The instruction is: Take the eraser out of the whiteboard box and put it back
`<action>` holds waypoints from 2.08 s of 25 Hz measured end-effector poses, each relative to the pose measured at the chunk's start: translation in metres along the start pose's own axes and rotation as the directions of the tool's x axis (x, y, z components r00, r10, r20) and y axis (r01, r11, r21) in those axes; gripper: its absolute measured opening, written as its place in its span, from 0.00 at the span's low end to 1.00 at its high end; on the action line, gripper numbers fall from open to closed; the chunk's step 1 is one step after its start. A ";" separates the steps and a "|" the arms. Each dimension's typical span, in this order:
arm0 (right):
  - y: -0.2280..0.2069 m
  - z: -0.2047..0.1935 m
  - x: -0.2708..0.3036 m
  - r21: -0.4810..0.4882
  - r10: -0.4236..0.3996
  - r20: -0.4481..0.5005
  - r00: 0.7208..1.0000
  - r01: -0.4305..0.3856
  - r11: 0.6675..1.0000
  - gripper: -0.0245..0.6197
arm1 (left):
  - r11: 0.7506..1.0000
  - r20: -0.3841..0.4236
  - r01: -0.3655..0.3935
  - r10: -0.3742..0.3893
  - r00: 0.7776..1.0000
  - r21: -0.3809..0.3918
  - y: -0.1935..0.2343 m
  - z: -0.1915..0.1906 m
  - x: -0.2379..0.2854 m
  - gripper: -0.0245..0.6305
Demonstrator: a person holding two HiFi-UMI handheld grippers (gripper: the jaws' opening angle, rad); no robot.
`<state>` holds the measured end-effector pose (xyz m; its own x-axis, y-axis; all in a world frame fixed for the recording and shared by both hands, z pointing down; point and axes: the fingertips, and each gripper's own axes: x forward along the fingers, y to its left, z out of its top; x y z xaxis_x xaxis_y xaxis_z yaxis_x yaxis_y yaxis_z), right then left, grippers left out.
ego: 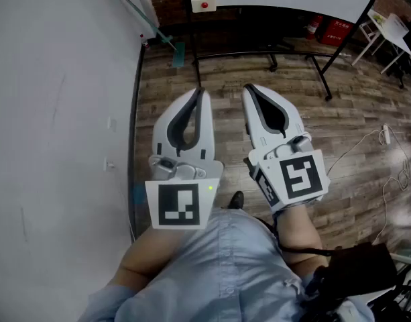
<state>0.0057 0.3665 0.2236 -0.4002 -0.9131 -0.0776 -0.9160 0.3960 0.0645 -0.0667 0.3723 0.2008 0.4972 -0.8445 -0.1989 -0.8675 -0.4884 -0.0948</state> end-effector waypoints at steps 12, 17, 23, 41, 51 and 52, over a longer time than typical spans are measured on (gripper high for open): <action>-0.023 -0.001 -0.003 0.044 0.018 0.026 1.000 -0.019 0.999 0.04 | 1.000 0.006 -0.007 0.007 1.000 -0.003 -0.016 -0.004 0.017 0.04; -0.041 -0.004 -0.014 0.056 0.051 0.021 0.998 -0.052 0.997 0.04 | 1.000 -0.010 -0.006 0.006 1.000 0.025 -0.037 -0.008 0.030 0.04; -0.064 -0.012 -0.016 0.066 0.078 0.019 0.997 -0.079 0.995 0.04 | 0.998 -0.016 -0.022 0.023 1.000 0.059 -0.052 -0.007 0.042 0.04; -0.091 -0.033 0.066 0.069 0.073 -0.015 0.997 -0.072 0.995 0.04 | 0.999 -0.054 -0.036 0.035 0.998 -0.016 0.004 -0.055 0.109 0.04; -0.092 -0.029 0.172 0.042 0.057 -0.021 0.998 -0.056 0.998 0.04 | 0.999 -0.016 -0.017 0.017 1.000 -0.037 0.085 -0.063 0.173 0.04; -0.091 -0.029 0.181 0.037 0.055 -0.023 0.998 -0.055 0.998 0.04 | 0.999 -0.014 -0.017 0.017 1.000 -0.043 0.093 -0.064 0.177 0.04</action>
<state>0.0171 0.1621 0.2322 -0.4497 -0.8917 -0.0510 -0.8932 0.4486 0.0314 -0.0581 0.1632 0.2194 0.4827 -0.8557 -0.1866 -0.8745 -0.4826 -0.0491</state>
